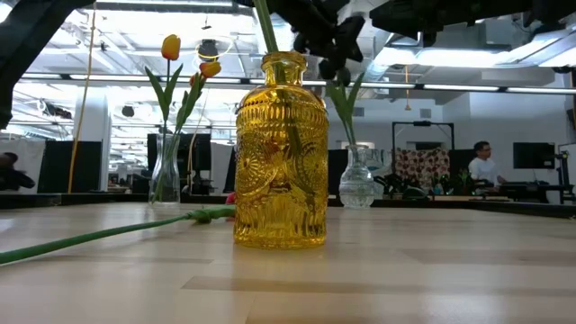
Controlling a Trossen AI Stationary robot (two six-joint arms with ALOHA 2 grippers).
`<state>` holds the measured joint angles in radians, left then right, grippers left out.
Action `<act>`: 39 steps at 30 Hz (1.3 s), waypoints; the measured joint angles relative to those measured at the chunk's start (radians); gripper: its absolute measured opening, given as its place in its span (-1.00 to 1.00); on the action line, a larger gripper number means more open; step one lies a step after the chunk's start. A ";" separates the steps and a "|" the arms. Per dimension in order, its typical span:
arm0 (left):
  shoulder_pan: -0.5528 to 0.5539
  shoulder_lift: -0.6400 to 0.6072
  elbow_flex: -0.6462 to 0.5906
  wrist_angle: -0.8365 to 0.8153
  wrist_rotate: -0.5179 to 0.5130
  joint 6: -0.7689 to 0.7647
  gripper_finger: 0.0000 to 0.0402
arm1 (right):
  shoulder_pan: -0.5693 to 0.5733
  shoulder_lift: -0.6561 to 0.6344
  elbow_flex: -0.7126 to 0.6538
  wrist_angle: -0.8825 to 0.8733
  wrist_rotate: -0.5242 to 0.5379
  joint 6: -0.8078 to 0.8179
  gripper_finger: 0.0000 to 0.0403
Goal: Sort flowers into vase by color
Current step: Put the red flower into the yellow vase
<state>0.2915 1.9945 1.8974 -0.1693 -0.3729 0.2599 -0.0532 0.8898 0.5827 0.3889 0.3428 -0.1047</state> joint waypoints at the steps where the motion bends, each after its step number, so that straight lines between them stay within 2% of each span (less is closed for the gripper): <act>1: -0.005 0.000 0.016 -0.026 0.000 0.008 0.23 | 0.000 0.000 0.000 0.000 0.000 0.000 -0.22; 17: -0.038 0.000 0.256 -0.330 -0.011 0.067 0.23 | 0.000 0.000 0.000 0.000 -0.001 0.000 -0.22; 24: -0.054 -0.012 0.462 -0.703 -0.014 0.046 0.23 | 0.000 0.000 0.000 -0.025 -0.002 0.000 -0.22; 27: -0.073 -0.076 0.414 -0.794 -0.017 0.010 0.23 | 0.000 0.000 0.000 -0.033 -0.002 0.000 -0.22; 32: -0.122 -0.143 0.410 -1.017 -0.007 -0.123 0.23 | 0.001 0.000 0.000 -0.036 -0.001 0.000 -0.22; 39: -0.206 -0.170 0.410 -1.275 0.006 -0.301 0.23 | 0.001 0.000 0.000 -0.038 -0.001 0.000 -0.22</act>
<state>0.0853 1.8248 2.3070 -1.4445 -0.3672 -0.0406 -0.0525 0.8895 0.5827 0.3512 0.3413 -0.1047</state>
